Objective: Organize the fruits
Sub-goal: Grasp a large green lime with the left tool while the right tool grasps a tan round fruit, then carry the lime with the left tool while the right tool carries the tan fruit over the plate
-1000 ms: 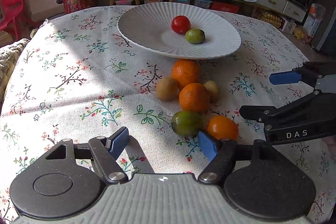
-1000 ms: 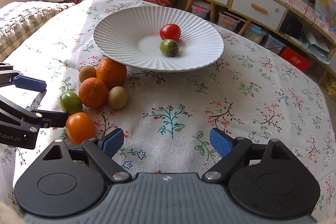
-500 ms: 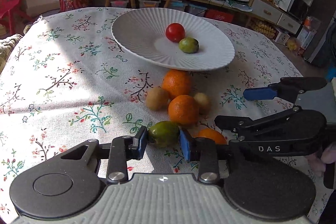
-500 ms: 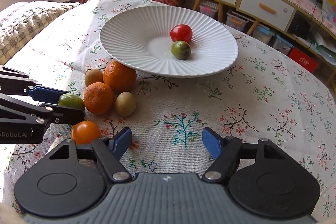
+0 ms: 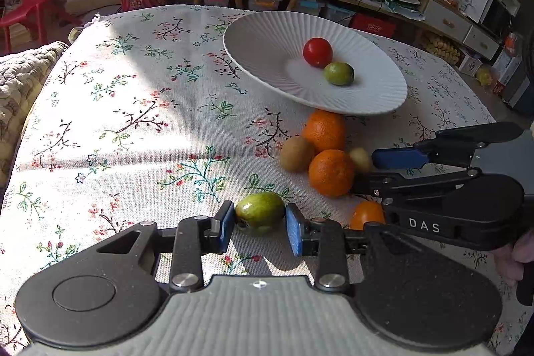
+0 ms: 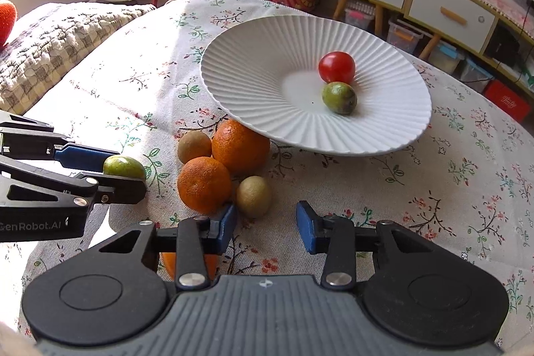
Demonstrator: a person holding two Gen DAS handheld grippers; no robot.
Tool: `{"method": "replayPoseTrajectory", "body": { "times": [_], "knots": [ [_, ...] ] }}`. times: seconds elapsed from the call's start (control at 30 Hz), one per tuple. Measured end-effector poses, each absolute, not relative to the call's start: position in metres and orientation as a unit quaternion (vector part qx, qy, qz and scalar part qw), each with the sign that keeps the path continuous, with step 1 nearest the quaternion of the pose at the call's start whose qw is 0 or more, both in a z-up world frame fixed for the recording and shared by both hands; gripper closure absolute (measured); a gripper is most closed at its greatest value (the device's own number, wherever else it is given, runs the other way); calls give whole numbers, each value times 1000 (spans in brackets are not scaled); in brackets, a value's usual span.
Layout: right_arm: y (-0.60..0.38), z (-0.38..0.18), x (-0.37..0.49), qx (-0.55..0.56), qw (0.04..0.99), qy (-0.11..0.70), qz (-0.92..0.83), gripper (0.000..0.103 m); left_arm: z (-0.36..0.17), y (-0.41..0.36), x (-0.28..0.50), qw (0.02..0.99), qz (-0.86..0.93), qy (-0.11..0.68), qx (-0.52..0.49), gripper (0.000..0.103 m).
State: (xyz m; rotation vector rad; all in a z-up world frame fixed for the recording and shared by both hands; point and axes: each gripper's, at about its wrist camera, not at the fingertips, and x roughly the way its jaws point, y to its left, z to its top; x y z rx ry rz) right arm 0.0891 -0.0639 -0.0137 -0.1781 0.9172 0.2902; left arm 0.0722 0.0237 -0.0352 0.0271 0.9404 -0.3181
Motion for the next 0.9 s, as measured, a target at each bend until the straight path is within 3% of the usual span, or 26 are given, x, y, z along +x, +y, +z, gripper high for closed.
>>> {"method": "replayPoseTrajectory", "body": {
  "times": [0.07,0.9],
  "knots": [
    [-63,-13,90,-86,882,440,145,81,-34,26,72,879,-149,453,9,87],
    [-73,4,86,-64,883,447,128,81,-17,23,75,888,-145,437,12,87]
  ]
}}
